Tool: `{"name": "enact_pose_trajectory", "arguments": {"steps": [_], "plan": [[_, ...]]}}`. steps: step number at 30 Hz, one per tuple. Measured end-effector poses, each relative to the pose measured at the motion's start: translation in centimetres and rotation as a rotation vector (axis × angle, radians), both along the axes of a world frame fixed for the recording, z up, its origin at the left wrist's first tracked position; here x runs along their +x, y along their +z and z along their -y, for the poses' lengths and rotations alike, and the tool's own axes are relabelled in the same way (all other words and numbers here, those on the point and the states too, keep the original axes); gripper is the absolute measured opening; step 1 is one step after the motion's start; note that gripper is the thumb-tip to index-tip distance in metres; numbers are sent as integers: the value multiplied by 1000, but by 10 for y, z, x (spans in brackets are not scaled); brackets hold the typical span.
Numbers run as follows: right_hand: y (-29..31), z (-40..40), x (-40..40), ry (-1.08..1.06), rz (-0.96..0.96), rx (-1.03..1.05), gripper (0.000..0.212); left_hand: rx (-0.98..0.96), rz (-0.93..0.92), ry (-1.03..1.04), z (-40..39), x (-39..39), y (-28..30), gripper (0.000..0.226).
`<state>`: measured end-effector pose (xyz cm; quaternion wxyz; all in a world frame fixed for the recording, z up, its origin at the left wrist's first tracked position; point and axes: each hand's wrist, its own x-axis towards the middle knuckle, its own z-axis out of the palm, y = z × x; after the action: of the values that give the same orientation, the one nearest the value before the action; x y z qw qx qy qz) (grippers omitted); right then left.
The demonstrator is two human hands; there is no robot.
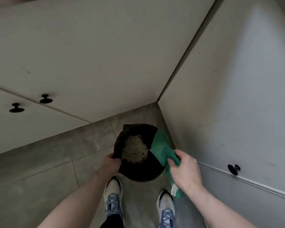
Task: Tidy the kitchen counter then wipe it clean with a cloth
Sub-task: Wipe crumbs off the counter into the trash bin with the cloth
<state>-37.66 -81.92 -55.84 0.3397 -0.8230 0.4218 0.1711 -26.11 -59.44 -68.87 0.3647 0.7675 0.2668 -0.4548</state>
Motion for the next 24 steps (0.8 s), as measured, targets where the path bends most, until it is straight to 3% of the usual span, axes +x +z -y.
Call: {"name": "enact_pose_trajectory", "arguments": {"steps": [5, 9, 10, 14, 16, 24], "plan": [[-7, 0, -3, 15, 0, 2, 24, 23, 7, -75, -1, -4, -11, 39], [2, 1, -3, 35, 28, 9, 20, 49, -3, -137, -8, -9, -2, 11], [7, -1, -5, 41, 29, 15, 18, 65, 3, -185, -12, -11, 3, 19], [41, -12, -5, 46, 53, 45, 17, 215, -22, -460, -31, -18, 54, 91], [69, -21, -4, 69, 64, 53, 16, 260, 45, -529, -39, -25, 94, 100], [222, -49, 8, 183, 195, 117, 24, 5, 68, -373, -91, -44, 296, 55]]}}
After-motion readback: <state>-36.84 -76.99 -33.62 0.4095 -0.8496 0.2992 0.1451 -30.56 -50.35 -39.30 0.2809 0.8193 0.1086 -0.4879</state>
